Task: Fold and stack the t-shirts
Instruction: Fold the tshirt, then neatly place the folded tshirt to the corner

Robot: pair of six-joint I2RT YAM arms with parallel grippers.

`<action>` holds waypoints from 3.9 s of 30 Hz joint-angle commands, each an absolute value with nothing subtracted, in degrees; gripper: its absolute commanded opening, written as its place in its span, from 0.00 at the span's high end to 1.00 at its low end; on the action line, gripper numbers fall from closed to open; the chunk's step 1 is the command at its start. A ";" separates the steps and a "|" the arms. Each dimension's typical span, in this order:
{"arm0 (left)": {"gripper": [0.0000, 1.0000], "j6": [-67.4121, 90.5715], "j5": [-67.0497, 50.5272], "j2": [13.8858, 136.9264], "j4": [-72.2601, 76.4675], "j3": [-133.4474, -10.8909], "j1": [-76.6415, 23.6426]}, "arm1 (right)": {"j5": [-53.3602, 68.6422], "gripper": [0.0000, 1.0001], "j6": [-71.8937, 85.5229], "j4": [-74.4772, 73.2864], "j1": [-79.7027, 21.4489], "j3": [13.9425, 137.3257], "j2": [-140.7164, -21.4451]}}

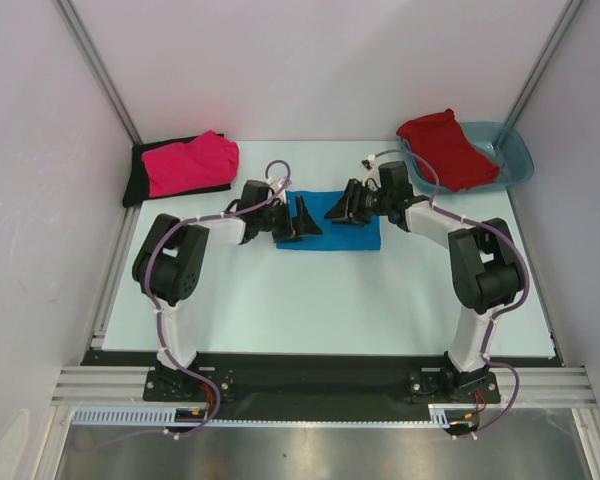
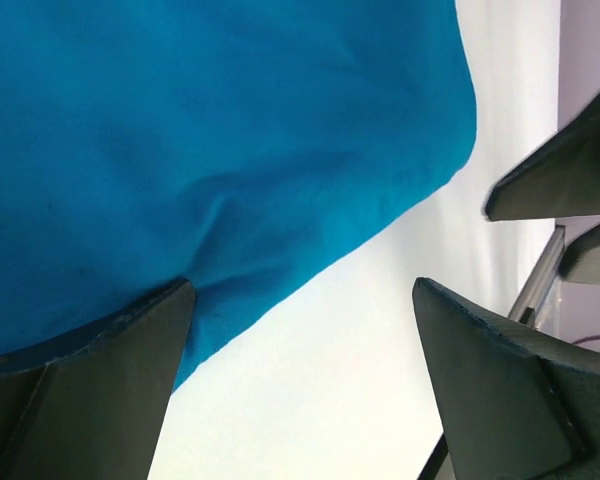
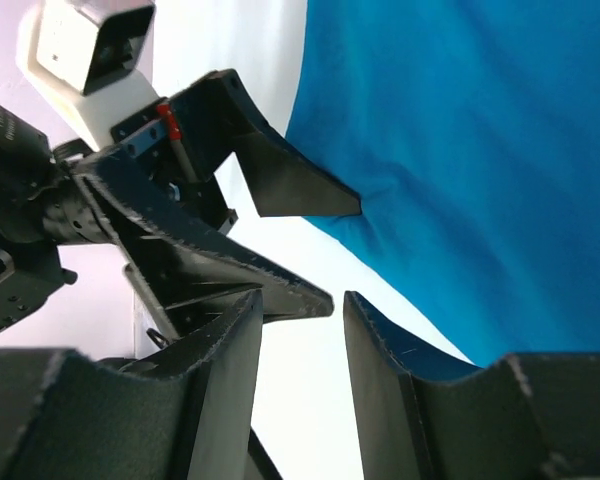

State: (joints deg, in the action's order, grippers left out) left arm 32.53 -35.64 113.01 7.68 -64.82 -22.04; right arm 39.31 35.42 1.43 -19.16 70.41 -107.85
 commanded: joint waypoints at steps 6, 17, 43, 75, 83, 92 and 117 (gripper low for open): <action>0.00 26.73 -19.09 113.82 -2.19 -62.93 -22.76 | 37.80 0.56 33.05 0.26 -17.93 72.16 -102.31; 0.00 26.54 -12.58 112.33 -6.15 -59.69 -24.17 | 18.21 0.55 27.60 -17.74 -18.02 73.66 -101.87; 0.00 23.82 3.08 83.29 -12.13 -57.20 -22.94 | 11.78 0.51 27.07 -17.23 -17.84 66.18 -94.92; 0.00 21.89 12.65 66.45 -17.49 -64.33 -22.85 | -25.74 0.39 18.98 -31.55 -32.60 76.38 -85.34; 0.00 17.84 14.14 65.39 -20.65 -70.22 -22.76 | -25.92 0.35 20.66 -33.22 -33.92 79.98 -84.38; 0.00 16.44 12.48 66.97 -22.33 -73.48 -22.76 | -26.72 0.32 17.76 -33.40 -34.54 81.91 -84.99; 0.00 16.96 6.86 78.91 -20.92 -72.60 -16.54 | -16.88 0.21 17.75 -32.61 -28.83 79.64 -86.49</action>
